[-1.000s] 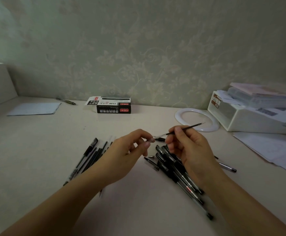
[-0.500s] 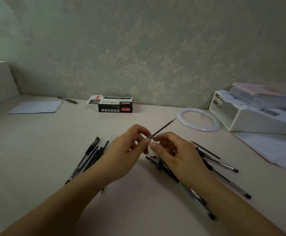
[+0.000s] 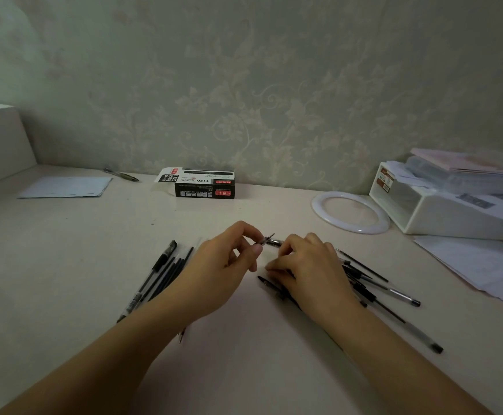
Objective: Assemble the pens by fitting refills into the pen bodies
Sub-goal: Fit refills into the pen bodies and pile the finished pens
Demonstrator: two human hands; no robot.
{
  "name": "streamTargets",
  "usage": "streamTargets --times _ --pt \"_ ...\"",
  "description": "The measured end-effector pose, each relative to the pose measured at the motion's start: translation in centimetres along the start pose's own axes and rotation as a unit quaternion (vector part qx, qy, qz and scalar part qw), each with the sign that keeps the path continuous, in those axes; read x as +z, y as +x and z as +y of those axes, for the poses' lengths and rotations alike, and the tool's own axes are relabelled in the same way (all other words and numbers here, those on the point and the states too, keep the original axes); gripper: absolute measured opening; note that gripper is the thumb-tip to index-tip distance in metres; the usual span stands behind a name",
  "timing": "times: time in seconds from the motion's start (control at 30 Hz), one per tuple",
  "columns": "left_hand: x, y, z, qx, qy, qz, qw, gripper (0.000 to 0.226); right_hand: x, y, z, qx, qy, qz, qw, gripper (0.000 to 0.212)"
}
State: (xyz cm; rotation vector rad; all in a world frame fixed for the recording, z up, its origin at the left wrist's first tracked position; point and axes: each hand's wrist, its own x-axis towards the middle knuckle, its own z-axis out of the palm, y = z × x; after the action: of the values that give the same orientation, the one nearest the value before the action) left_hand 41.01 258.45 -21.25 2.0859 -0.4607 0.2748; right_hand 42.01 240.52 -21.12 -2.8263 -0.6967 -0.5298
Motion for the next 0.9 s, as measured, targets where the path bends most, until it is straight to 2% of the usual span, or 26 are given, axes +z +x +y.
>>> streamTargets --times 0.27,0.33,0.37,0.4,0.47,0.53,0.6,0.63,0.73,0.9 --pt "0.2 -0.1 0.0 -0.014 0.04 -0.018 0.999 0.011 0.3 0.2 0.2 0.001 -0.027 -0.004 1.0 0.023" --pt "0.2 -0.1 0.1 -0.013 0.048 -0.02 0.999 0.012 0.4 0.2 0.3 0.001 -0.016 0.027 0.999 0.019" --pt "0.1 -0.1 0.1 -0.011 0.053 -0.02 0.998 0.012 0.3 0.1 0.3 0.014 0.028 0.058 0.998 0.015" --pt "0.1 -0.1 0.1 -0.011 0.054 -0.021 0.998 0.013 0.1 0.1 0.4 0.04 0.1 0.093 0.99 0.011" --pt "0.0 -0.1 0.1 -0.012 0.056 -0.022 0.998 0.013 -0.5 -0.1 0.6 0.108 0.276 0.148 0.944 0.005" --pt "0.0 -0.1 0.1 -0.013 0.061 -0.027 0.998 0.014 -1.1 -0.3 0.5 0.164 0.434 0.153 0.873 0.006" --pt "0.1 -0.2 0.1 -0.009 0.061 -0.031 0.998 0.015 -1.3 -0.5 0.3 0.182 0.533 0.135 0.815 0.007" --pt "0.1 -0.2 0.1 -0.005 0.061 -0.033 0.998 0.015 -1.4 -0.5 0.2 0.178 0.546 0.126 0.809 0.007" --pt "0.1 -0.2 0.1 0.009 0.058 -0.036 0.998 0.015 -1.3 -0.6 -0.1 0.161 0.538 0.105 0.821 0.01" --pt "-0.1 -0.2 0.3 0.022 0.045 -0.037 0.998 0.016 -1.3 -0.7 0.1 0.171 0.559 0.113 0.804 0.01"
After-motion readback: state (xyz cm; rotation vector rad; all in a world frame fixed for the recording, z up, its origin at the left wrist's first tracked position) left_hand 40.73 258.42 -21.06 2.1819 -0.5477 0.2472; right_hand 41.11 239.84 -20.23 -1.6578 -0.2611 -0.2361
